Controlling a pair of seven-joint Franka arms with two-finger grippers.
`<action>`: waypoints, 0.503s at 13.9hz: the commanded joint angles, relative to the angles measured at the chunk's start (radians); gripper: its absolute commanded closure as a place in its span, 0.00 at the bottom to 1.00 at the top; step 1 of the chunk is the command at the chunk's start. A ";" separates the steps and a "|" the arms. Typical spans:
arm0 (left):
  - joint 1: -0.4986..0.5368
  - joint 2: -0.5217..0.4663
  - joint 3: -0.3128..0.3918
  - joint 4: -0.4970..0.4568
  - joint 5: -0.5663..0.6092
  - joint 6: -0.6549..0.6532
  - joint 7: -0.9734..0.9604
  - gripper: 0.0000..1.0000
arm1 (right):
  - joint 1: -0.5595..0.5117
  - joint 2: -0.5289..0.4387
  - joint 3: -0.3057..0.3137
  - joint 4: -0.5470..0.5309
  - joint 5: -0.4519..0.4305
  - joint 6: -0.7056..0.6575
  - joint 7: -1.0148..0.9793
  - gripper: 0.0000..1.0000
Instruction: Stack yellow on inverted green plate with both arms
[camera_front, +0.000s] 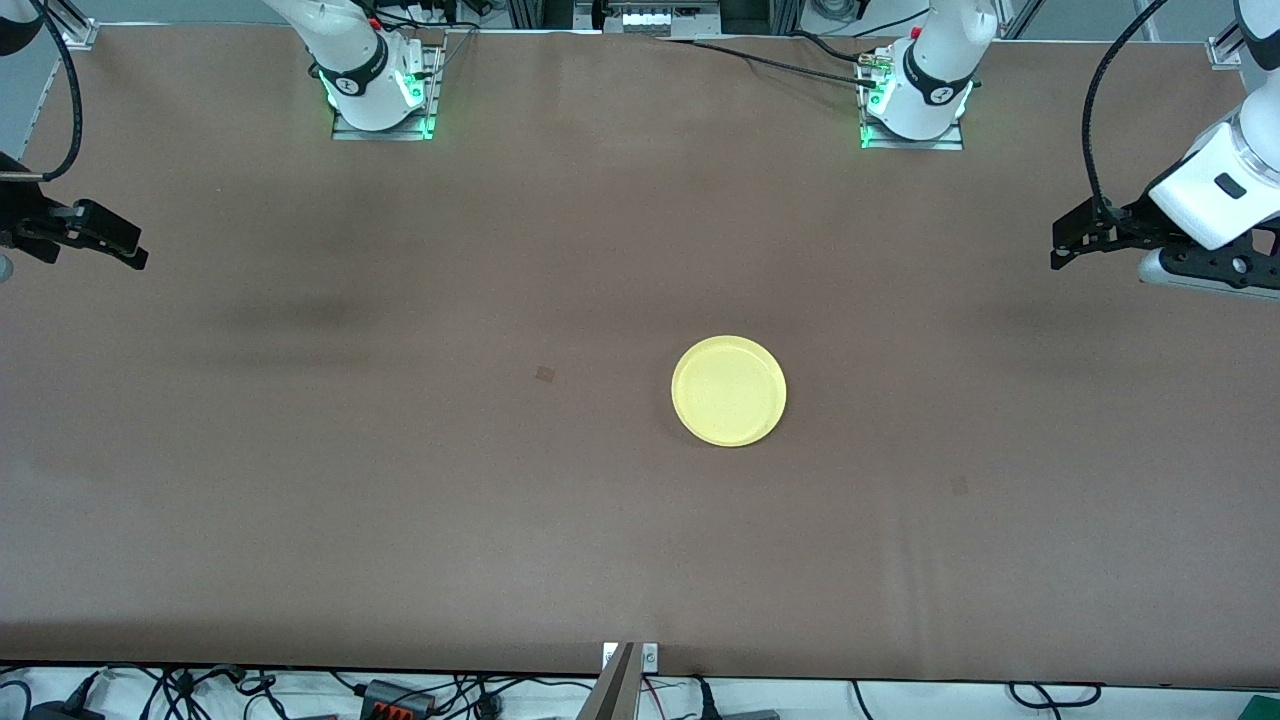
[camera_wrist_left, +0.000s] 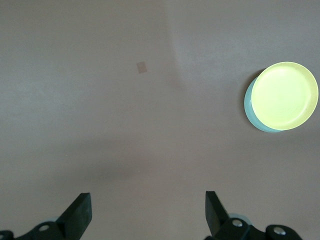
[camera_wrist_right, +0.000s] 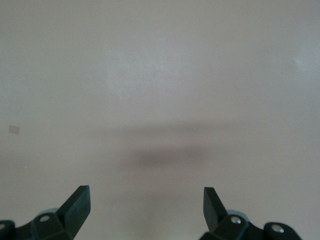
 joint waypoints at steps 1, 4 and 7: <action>0.003 -0.003 -0.001 0.016 0.019 -0.022 0.017 0.00 | 0.007 -0.009 -0.005 -0.017 -0.004 0.006 -0.014 0.00; 0.003 -0.003 -0.001 0.016 0.019 -0.022 0.017 0.00 | 0.007 -0.001 -0.005 -0.017 -0.004 0.008 -0.014 0.00; 0.003 -0.003 -0.001 0.016 0.019 -0.020 0.017 0.00 | 0.007 -0.003 -0.005 -0.017 -0.002 0.011 -0.014 0.00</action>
